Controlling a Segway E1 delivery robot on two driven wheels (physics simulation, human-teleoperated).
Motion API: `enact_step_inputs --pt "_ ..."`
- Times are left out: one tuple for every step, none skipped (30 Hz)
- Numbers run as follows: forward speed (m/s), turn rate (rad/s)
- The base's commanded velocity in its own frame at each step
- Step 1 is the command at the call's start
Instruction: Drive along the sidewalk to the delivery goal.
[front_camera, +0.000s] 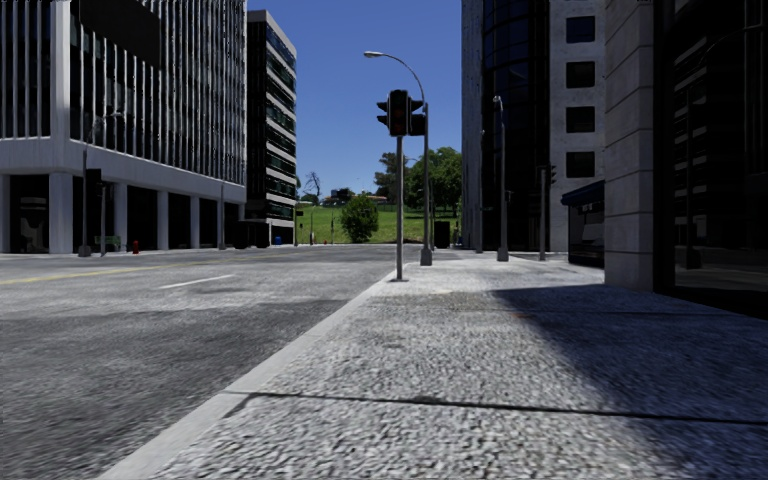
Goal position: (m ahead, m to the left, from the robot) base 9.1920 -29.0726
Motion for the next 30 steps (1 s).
enact_step_inputs --pt "2.0 0.0" --pt "2.0 0.0" --pt "2.0 0.0" --pt "2.0 0.0" --pt "2.0 0.0" --pt "2.0 0.0" --pt "2.0 0.0" --pt "2.0 0.0" --pt "2.0 0.0" --pt "2.0 0.0" --pt "2.0 0.0" --pt "2.0 0.0" --pt "2.0 0.0" --pt "2.0 0.0" --pt "2.0 0.0" --pt "2.0 -0.06" --pt "2.0 -0.09" --pt "2.0 -0.14" --pt "2.0 -0.15" --pt "2.0 -0.16" --pt "2.0 -0.16" --pt "2.0 -0.17" --pt "2.0 -0.18" --pt "2.0 -0.19" --pt "2.0 -0.19" --pt "2.0 -0.19" --pt "2.0 -0.19" --pt "2.0 -0.19" --pt "2.0 -0.19" --pt "2.0 -0.19"
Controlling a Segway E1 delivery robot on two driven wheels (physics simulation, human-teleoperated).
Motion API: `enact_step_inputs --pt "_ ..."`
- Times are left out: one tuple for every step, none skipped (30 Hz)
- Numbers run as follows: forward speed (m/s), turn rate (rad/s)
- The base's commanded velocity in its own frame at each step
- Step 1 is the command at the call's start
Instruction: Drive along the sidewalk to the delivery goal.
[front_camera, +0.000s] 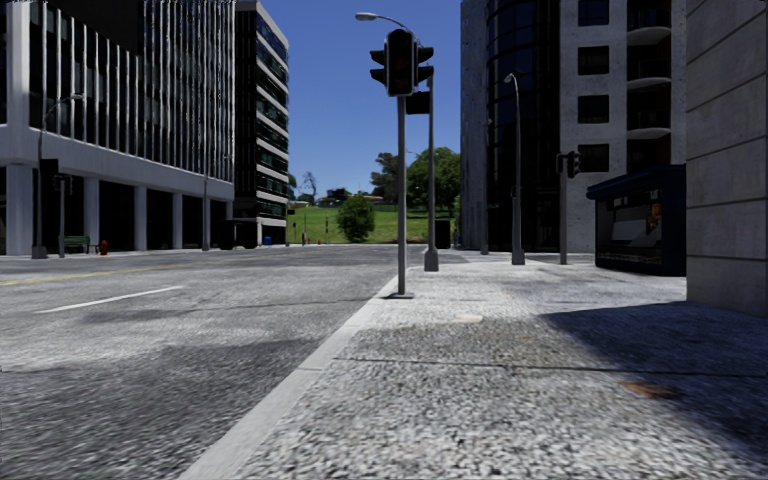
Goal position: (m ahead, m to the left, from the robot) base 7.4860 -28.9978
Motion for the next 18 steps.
enact_step_inputs --pt "2.0 -0.21" --pt "2.0 -0.25" --pt "2.0 -0.27" --pt "2.0 -0.27" --pt "2.0 -0.28" --pt "2.0 -0.28" --pt "2.0 -0.28" --pt "2.0 -0.29" --pt "2.0 -0.3" --pt "2.0 -0.33" --pt "2.0 -0.35" --pt "2.0 -0.37" --pt "2.0 -0.38" --pt "2.0 -0.38" --pt "2.0 -0.38" --pt "2.0 -0.38" --pt "2.0 -0.38" --pt "2.0 -0.38"
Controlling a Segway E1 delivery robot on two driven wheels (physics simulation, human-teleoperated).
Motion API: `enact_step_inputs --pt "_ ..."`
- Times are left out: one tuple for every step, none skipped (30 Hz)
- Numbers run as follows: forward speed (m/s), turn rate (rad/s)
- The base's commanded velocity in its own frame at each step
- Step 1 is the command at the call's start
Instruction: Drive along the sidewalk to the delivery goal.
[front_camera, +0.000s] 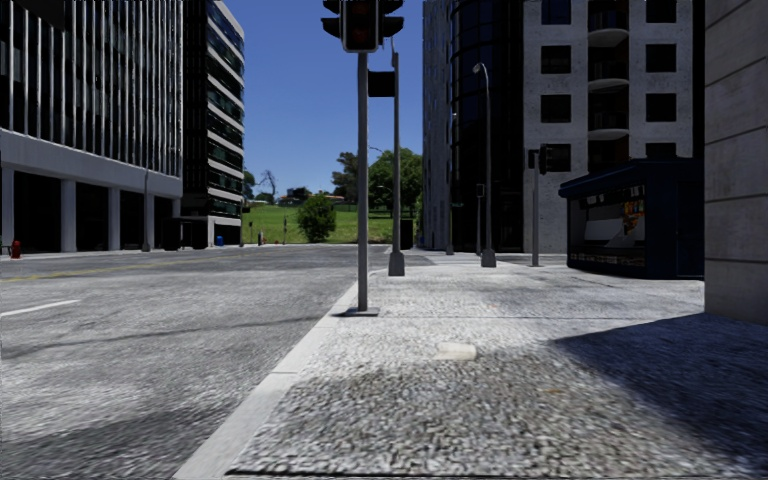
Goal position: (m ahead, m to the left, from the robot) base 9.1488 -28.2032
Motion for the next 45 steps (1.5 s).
enact_step_inputs --pt "2.0 -0.38" --pt "2.0 -0.38" --pt "2.0 -0.39" --pt "2.0 -0.39" --pt "2.0 -0.4" --pt "2.0 -0.4" --pt "2.0 -0.4" --pt "2.0 -0.4" --pt "2.0 -0.41" --pt "2.0 -0.41" --pt "2.0 -0.41" --pt "2.0 -0.41" --pt "2.0 -0.41" --pt "2.0 -0.41" --pt "2.0 -0.41" --pt "2.0 -0.41" --pt "2.0 -0.41" --pt "2.0 -0.41" --pt "2.0 -0.41" --pt "2.0 -0.41" --pt "2.0 -0.41" --pt "2.0 -0.41" --pt "2.0 -0.41" --pt "2.0 -0.41" --pt "2.0 -0.41" --pt "2.0 -0.41" --pt "2.0 -0.41" --pt "2.0 -0.41" --pt "2.0 -0.41" --pt "2.0 -0.41" --pt "2.0 -0.42" --pt "2.0 -0.44" --pt "2.0 -0.45" --pt "2.0 -0.47" --pt "2.0 -0.47" --pt "2.0 -0.47" --pt "2.0 -0.47" --pt "2.0 -0.48" --pt "2.0 -0.48" --pt "2.0 -0.48" --pt "2.0 -0.49" --pt "2.0 -0.49" --pt "2.0 -0.49" --pt "2.0 -0.49" --pt "2.0 -0.49"
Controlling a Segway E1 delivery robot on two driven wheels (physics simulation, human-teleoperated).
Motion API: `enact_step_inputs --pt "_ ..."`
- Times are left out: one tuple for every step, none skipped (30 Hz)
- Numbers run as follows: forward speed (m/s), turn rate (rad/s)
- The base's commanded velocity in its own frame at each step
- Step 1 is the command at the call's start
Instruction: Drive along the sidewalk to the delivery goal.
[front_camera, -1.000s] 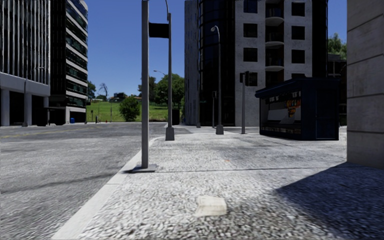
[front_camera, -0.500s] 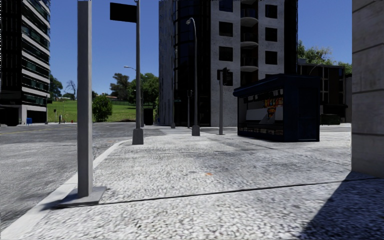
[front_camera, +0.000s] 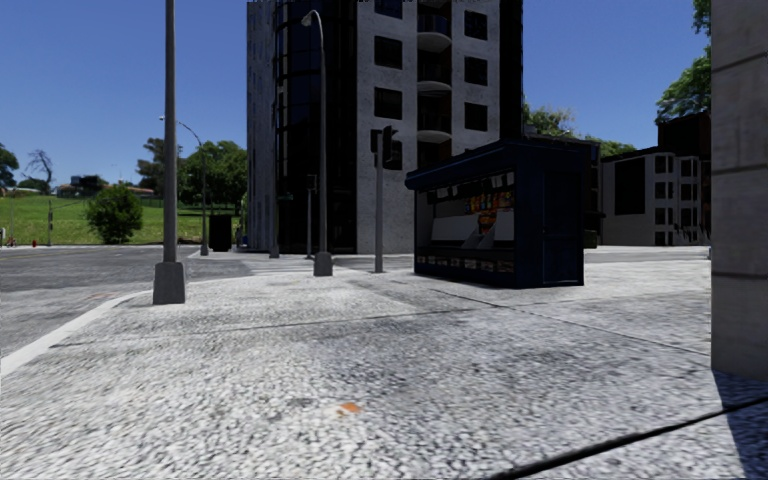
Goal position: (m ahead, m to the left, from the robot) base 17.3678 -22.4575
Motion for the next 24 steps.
enact_step_inputs --pt "2.0 -0.5" --pt "2.0 -0.5" --pt "2.0 -0.5" --pt "2.0 -0.5" --pt "2.0 -0.5" --pt "2.0 -0.5" --pt "2.0 -0.5" --pt "2.0 -0.5" --pt "2.0 -0.5" --pt "2.0 -0.5" --pt "2.0 -0.5" --pt "2.0 -0.5" --pt "2.0 -0.5" --pt "2.0 -0.5" --pt "2.0 -0.5" --pt "2.0 -0.5" --pt "2.0 -0.5" --pt "2.0 -0.5" --pt "2.0 -0.5" --pt "2.0 -0.5" --pt "2.0 -0.5" --pt "2.0 -0.5" --pt "2.0 -0.5" --pt "2.0 -0.5"
